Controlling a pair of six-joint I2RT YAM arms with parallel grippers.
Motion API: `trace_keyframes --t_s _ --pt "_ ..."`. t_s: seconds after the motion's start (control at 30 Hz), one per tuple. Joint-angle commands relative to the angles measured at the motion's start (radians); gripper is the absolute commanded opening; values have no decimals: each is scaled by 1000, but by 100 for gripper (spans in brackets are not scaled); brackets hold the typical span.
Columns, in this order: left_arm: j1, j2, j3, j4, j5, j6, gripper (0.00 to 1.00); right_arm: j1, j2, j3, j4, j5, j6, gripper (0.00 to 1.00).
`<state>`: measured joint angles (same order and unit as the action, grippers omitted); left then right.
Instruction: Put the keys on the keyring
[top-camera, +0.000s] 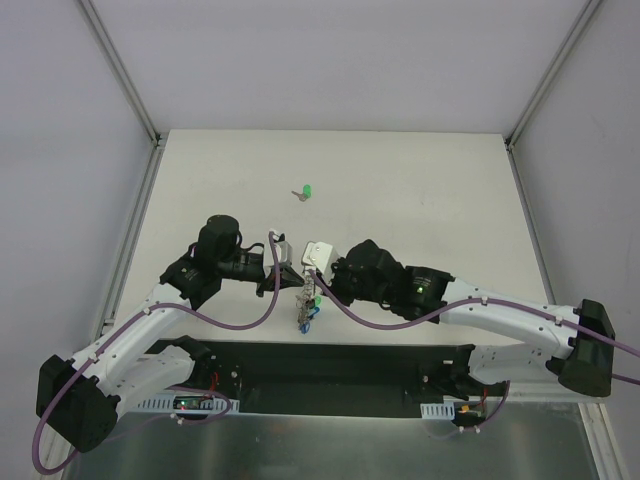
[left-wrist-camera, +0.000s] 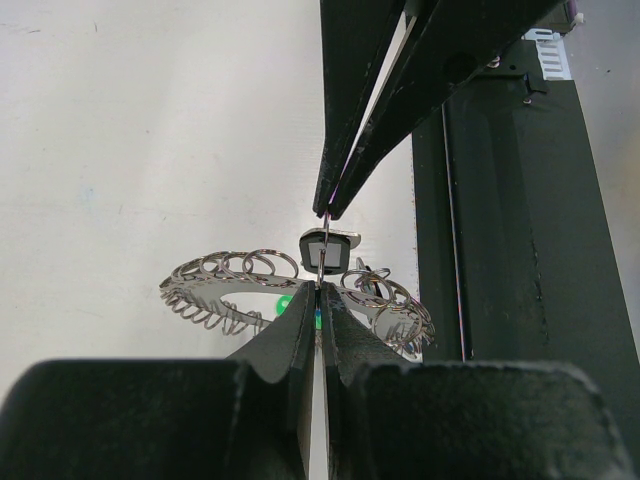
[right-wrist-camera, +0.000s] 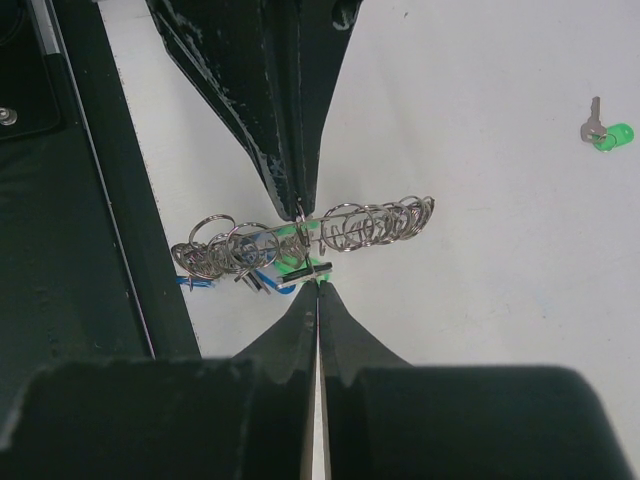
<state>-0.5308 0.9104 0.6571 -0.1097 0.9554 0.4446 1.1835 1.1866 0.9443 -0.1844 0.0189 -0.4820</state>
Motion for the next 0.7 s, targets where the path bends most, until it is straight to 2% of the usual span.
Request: trace_keyframes --t_s 0.0,0.67 --pt "-8 -18 4 59 23 3 0 2 -2 48 31 -8 16 1" --pt "-8 -13 4 61 37 2 0 2 10 51 48 -8 26 1"
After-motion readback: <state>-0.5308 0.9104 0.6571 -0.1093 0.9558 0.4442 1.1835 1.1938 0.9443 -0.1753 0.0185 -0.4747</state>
